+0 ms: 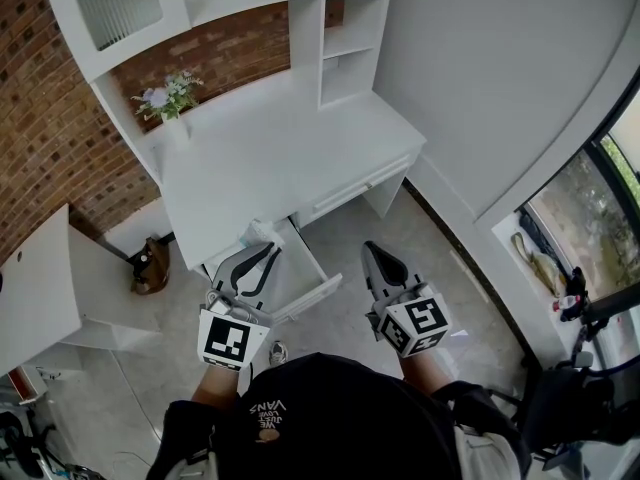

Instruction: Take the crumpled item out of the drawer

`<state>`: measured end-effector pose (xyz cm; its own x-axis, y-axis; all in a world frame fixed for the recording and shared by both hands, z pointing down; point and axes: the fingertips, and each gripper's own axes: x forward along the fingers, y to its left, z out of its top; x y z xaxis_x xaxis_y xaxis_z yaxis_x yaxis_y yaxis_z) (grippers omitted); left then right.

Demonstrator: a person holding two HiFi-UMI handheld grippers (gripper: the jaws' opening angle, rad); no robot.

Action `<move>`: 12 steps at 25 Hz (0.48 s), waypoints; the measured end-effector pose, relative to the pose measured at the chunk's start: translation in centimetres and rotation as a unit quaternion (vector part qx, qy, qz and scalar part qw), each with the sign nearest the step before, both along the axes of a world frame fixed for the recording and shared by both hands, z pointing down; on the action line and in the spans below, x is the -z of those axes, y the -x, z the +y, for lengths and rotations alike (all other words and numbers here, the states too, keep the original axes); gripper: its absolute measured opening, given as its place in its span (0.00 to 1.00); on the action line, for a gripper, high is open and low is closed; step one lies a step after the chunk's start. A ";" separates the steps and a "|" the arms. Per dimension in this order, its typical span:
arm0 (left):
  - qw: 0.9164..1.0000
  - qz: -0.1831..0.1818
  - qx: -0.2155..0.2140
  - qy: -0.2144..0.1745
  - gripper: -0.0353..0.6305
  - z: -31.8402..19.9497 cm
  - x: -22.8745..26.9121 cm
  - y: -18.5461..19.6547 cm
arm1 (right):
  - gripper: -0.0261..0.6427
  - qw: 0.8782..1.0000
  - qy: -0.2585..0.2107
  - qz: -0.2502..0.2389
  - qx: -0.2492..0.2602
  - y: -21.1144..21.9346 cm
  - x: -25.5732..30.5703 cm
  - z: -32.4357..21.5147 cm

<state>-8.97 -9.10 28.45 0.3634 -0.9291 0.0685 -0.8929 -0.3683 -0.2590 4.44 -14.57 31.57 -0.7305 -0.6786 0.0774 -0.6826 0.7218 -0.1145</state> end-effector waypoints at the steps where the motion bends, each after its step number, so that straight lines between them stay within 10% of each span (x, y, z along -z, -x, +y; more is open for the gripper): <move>1: 1.000 0.000 0.000 0.003 0.11 -0.1 0.0 0.0 | 0.04 1.000 0.002 0.001 -0.001 0.0 -0.1 0.0; 12: 1.000 0.003 -0.008 0.012 0.11 -0.1 -0.6 1.4 | 0.04 1.000 0.006 0.015 -0.009 1.1 -0.3 -0.1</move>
<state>-10.34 -9.18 29.06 0.3794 -0.9210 0.0885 -0.8879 -0.3893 -0.2452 3.32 -14.65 31.89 -0.7154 -0.6902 0.1084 -0.6986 0.7081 -0.1026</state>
